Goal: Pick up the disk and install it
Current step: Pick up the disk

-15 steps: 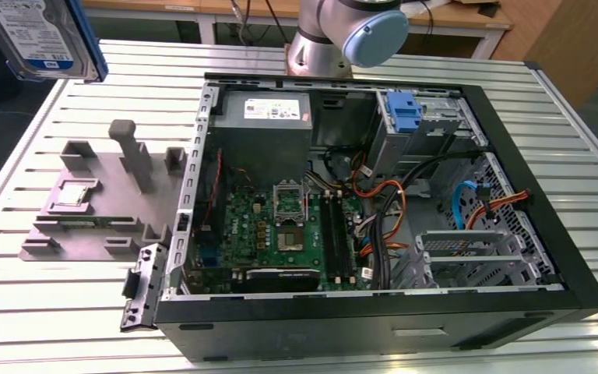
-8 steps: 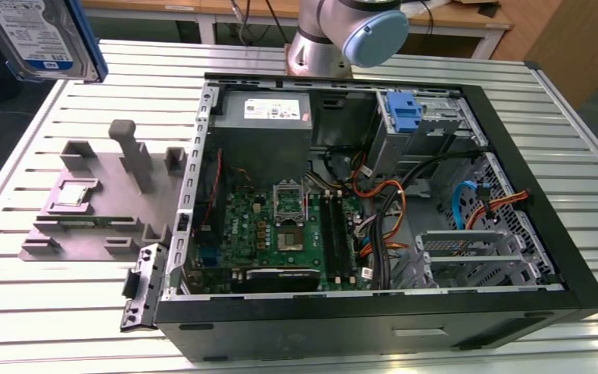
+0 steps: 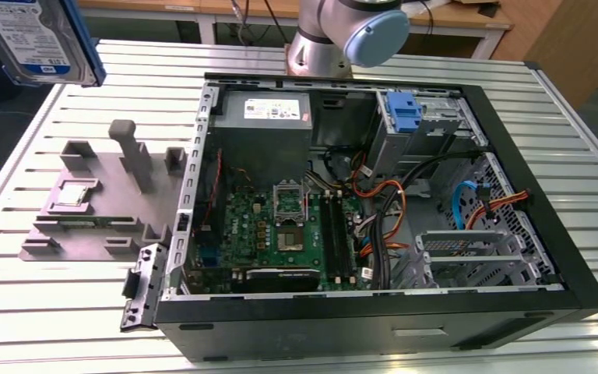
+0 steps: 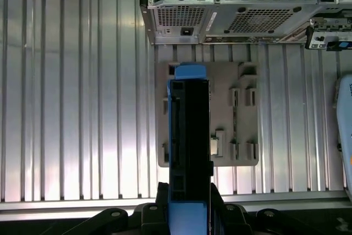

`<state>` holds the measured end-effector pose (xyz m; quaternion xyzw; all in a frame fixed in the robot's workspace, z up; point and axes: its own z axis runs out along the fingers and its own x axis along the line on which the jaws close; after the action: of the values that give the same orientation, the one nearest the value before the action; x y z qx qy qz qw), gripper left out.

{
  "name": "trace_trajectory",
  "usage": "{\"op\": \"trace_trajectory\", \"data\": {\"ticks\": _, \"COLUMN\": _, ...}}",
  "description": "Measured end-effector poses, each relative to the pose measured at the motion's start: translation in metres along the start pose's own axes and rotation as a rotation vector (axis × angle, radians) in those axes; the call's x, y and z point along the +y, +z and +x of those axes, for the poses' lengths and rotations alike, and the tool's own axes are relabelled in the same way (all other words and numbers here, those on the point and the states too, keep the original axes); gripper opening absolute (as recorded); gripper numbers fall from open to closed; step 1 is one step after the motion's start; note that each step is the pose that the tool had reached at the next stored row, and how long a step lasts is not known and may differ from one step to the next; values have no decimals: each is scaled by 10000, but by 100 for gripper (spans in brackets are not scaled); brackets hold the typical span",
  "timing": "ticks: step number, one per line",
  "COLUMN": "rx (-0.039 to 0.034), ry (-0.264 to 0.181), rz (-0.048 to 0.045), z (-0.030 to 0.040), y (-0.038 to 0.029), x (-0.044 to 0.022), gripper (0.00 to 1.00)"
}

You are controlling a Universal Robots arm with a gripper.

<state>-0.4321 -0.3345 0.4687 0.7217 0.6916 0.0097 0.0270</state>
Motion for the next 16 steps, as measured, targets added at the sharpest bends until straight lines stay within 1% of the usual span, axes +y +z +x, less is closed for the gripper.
{"op": "trace_trajectory", "data": {"ticks": 3, "rx": -15, "ry": -1, "rz": -1, "z": -39, "y": 1, "x": 2, "gripper": 37}}
{"op": "trace_trajectory", "data": {"ticks": 6, "rx": -20, "ry": -1, "rz": -1, "z": -41, "y": 2, "x": 15, "gripper": 37}}
{"op": "trace_trajectory", "data": {"ticks": 16, "rx": -20, "ry": -2, "rz": -1, "z": -35, "y": 9, "x": 144, "gripper": 37}}
